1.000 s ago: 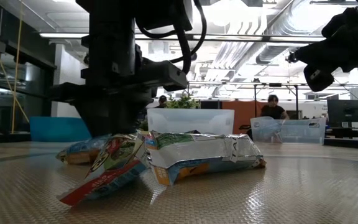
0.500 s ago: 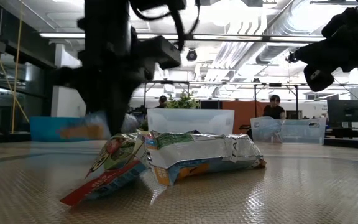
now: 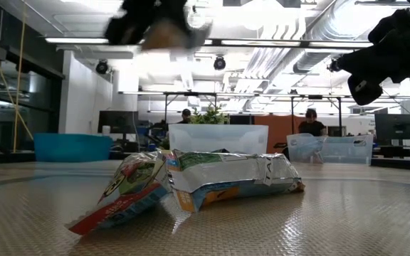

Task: Pick and place Granola Bars by type
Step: Put the orange granola bar in the blue bin

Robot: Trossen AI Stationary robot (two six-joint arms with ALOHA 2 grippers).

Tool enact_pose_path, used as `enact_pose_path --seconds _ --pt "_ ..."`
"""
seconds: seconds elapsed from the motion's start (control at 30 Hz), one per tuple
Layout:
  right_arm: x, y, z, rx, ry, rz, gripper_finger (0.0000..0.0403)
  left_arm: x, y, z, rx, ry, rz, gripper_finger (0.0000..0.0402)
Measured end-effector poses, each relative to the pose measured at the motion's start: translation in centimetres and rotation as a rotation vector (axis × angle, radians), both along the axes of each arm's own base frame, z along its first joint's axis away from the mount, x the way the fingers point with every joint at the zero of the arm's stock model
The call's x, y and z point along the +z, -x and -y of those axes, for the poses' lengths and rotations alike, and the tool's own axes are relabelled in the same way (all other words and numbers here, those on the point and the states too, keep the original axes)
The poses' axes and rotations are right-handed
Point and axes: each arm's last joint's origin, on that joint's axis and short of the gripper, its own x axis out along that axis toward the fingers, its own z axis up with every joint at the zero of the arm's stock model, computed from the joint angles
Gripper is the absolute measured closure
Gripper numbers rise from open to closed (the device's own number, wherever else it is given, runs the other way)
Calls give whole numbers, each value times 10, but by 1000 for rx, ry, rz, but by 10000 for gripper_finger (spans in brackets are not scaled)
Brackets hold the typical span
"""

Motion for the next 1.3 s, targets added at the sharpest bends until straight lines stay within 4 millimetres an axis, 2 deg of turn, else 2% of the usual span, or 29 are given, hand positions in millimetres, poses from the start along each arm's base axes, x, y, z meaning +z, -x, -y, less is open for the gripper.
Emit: enact_pose_path --seconds 0.23,0.53,0.83,1.03,1.2,1.3 --pt "-1 0 0 0 0 -7 369 48 -6 23 -272 -179 441 355" --pt "-1 -1 0 0 -1 -9 370 86 -13 31 -381 -223 839 355" --pt "-1 -1 0 0 -1 -15 368 102 -10 30 -392 -293 966 355" --pt "-1 -1 0 0 -1 -14 368 130 12 18 -347 -411 1032 355" --pt "-1 -1 0 0 -1 -15 372 159 45 1 -267 -559 1026 355" --pt "-1 -1 0 0 -1 -14 372 174 69 -12 -159 -651 984 355"
